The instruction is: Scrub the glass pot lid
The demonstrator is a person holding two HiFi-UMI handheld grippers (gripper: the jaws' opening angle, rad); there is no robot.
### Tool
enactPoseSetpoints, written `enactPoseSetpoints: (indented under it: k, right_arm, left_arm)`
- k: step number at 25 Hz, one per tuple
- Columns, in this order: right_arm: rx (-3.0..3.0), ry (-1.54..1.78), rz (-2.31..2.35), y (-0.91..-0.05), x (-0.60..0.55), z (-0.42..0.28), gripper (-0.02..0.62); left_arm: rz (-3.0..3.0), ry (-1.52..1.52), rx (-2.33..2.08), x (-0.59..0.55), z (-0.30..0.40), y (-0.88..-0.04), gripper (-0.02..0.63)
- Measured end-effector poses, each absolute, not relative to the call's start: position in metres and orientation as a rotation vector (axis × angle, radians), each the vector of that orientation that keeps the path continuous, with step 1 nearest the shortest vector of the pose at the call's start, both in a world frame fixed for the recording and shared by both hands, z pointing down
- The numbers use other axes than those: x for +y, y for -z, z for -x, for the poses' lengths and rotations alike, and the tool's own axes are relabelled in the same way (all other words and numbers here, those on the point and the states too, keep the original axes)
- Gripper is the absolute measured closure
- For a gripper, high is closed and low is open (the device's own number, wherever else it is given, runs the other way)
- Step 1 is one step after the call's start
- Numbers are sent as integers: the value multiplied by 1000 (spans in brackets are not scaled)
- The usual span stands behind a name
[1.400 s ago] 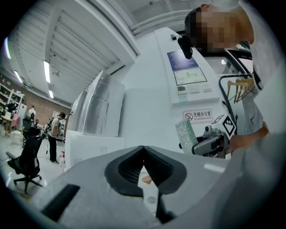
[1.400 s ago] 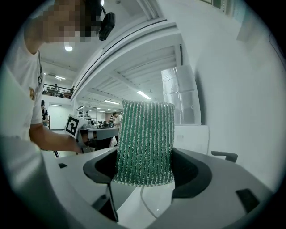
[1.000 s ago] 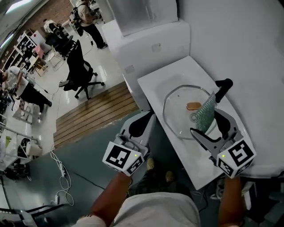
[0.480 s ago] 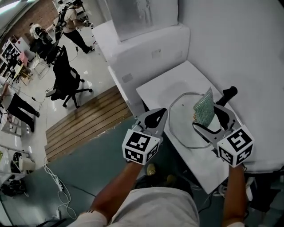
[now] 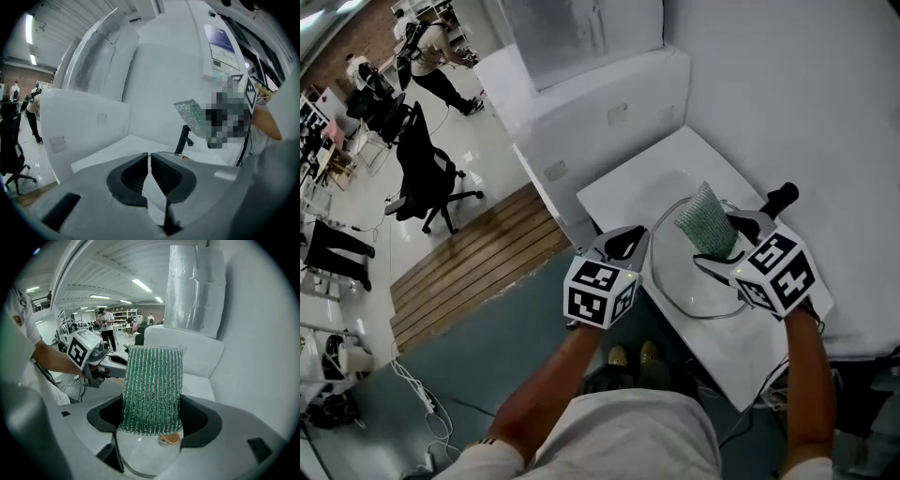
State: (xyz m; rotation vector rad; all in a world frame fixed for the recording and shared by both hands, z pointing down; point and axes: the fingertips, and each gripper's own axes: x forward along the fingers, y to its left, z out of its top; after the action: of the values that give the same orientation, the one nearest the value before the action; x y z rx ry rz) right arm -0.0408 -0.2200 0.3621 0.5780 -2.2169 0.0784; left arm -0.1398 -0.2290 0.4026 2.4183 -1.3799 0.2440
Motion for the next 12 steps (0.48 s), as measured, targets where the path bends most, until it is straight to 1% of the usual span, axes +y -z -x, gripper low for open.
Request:
enactPoseSetpoints:
  k: [6, 9, 12]
  right_arm:
    - [-2037, -125, -416, -389, -240, 45, 247]
    - [-1936, -133, -345, -405, -250, 47, 247]
    - [-1832, -153, -257, -424, -255, 48, 247]
  left_arm:
    - [-2316, -324, -1325, -240, 135, -426, 577]
    - [-2267, -365, -1287, -241, 129, -438, 517]
    - [-2224, -419, -1263, -240, 125, -452, 493]
